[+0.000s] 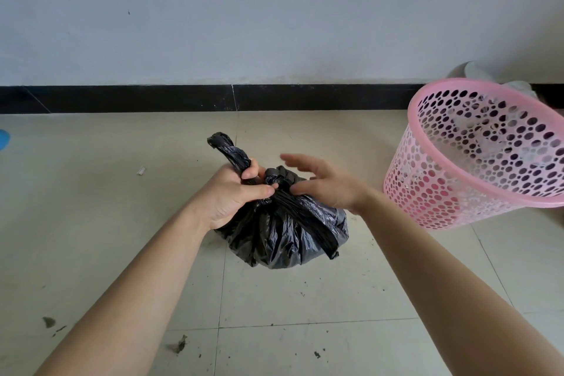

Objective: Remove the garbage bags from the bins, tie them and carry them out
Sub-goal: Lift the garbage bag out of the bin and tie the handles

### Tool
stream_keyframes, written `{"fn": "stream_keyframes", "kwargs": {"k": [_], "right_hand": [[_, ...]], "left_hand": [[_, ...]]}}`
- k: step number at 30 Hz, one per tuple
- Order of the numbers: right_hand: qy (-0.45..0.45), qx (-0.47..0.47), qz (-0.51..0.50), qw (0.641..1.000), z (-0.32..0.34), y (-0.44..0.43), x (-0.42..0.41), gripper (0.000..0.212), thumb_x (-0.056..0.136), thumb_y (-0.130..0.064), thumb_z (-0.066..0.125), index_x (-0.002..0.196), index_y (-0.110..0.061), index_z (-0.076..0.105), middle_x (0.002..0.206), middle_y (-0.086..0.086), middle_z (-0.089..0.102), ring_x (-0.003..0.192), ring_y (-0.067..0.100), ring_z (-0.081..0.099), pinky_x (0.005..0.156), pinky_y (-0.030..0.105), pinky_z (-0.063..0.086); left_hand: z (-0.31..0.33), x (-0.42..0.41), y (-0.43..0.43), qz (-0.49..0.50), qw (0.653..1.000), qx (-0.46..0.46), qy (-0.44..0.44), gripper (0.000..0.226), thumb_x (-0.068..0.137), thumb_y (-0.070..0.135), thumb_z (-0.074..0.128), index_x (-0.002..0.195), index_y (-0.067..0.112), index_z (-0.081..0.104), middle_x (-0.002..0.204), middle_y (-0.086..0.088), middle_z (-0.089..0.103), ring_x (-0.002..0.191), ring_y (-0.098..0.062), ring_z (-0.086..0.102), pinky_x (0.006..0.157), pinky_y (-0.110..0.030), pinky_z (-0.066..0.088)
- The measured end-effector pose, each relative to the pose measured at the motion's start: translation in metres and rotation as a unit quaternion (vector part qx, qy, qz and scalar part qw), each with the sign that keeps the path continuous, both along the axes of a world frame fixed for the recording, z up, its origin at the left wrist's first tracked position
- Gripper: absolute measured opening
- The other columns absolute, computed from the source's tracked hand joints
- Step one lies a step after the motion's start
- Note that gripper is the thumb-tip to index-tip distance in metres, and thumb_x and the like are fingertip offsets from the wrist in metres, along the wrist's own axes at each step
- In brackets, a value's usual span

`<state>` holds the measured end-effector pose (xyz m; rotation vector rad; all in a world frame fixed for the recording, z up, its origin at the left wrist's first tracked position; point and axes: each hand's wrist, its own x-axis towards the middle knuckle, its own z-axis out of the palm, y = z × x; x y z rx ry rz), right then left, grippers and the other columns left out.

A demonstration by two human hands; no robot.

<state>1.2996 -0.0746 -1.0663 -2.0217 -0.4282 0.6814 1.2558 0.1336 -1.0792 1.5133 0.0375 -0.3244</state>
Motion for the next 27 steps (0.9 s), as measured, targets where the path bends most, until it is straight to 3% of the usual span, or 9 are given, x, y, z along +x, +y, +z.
{"fn": "stream_keyframes", "kwargs": {"k": [2,5,8,11,15,18,20,23,27], "right_hand": [[0.059,0.036,0.006,0.998,-0.004,0.006,-0.005,0.046,0.096,-0.005,0.055,0.138,-0.023,0.056,0.132,-0.001,0.062,0.121,0.013,0.058,0.106,0.028,0.045],[0.0,-0.014,0.014,1.0,-0.013,0.007,-0.007,0.022,0.099,-0.016,0.057,0.12,-0.016,0.066,0.114,-0.002,0.065,0.105,0.014,0.063,0.091,0.024,0.05],[-0.071,-0.089,0.052,0.992,-0.023,0.003,-0.005,0.024,0.1,-0.03,0.057,0.12,-0.018,0.064,0.117,-0.001,0.058,0.107,0.016,0.058,0.096,0.03,0.046],[-0.096,-0.107,0.055,0.988,-0.029,0.003,-0.004,0.028,0.101,-0.033,0.055,0.124,-0.018,0.063,0.116,-0.001,0.051,0.106,0.017,0.053,0.094,0.027,0.039],[-0.115,-0.093,0.039,0.988,-0.034,0.002,-0.003,0.026,0.1,-0.033,0.057,0.121,-0.019,0.064,0.116,0.0,0.051,0.105,0.018,0.054,0.095,0.03,0.042],[-0.122,-0.086,0.03,0.988,-0.034,0.003,-0.003,0.026,0.1,-0.031,0.058,0.122,-0.019,0.064,0.118,0.001,0.051,0.106,0.017,0.052,0.092,0.025,0.038],[-0.125,-0.085,0.031,0.988,-0.035,0.004,-0.003,0.027,0.1,-0.032,0.058,0.123,-0.02,0.064,0.118,0.001,0.052,0.108,0.018,0.053,0.096,0.027,0.04],[-0.122,-0.076,0.021,0.989,-0.038,0.004,-0.003,0.025,0.099,-0.033,0.059,0.12,-0.023,0.064,0.112,-0.002,0.052,0.106,0.017,0.053,0.095,0.029,0.041],[-0.1,-0.043,-0.026,0.994,-0.041,0.003,-0.006,0.026,0.095,-0.034,0.067,0.117,-0.021,0.066,0.111,-0.004,0.056,0.1,0.01,0.055,0.081,0.011,0.038]], "left_hand": [[0.0,0.0,-0.004,-0.005,1.0,0.024,-0.014,0.055,0.083,-0.024,0.057,0.067,0.021,0.03,0.077,-0.01,0.059,0.083,-0.022,0.063,0.078,-0.03,0.053],[-0.001,0.0,-0.003,0.007,0.997,0.068,-0.041,0.05,0.075,-0.014,0.062,0.064,0.024,0.031,0.077,-0.013,0.047,0.076,-0.02,0.051,0.071,-0.033,0.041],[-0.012,0.0,-0.003,0.088,0.986,0.132,-0.051,0.044,0.073,-0.015,0.062,0.064,0.019,0.036,0.066,-0.015,0.053,0.064,-0.025,0.052,0.068,-0.033,0.042],[-0.022,0.002,-0.006,0.182,0.951,0.238,-0.08,0.034,0.071,-0.003,0.072,0.067,0.02,0.048,0.073,-0.005,0.067,0.072,-0.021,0.064,0.068,-0.031,0.047],[-0.03,0.002,-0.011,0.218,0.912,0.322,-0.132,0.02,0.074,0.007,0.075,0.078,0.008,0.056,0.067,0.0,0.06,0.061,-0.017,0.055,0.056,-0.025,0.04],[-0.036,-0.003,-0.014,0.19,0.913,0.334,-0.136,0.023,0.074,0.034,0.067,0.085,0.019,0.056,0.071,0.008,0.063,0.065,-0.017,0.06,0.057,-0.024,0.042],[-0.037,-0.004,-0.014,0.18,0.926,0.318,-0.095,0.03,0.069,0.047,0.057,0.089,0.026,0.058,0.08,0.008,0.067,0.078,-0.02,0.066,0.069,-0.029,0.05],[-0.032,-0.001,-0.015,0.191,0.967,0.167,0.014,0.029,0.073,0.031,0.067,0.098,0.017,0.07,0.1,-0.006,0.075,0.099,-0.027,0.07,0.09,-0.044,0.056],[-0.024,0.0,-0.015,0.203,0.969,-0.036,0.139,0.025,0.089,0.006,0.068,0.108,0.02,0.075,0.103,-0.009,0.077,0.097,-0.024,0.073,0.075,-0.029,0.057]]}}
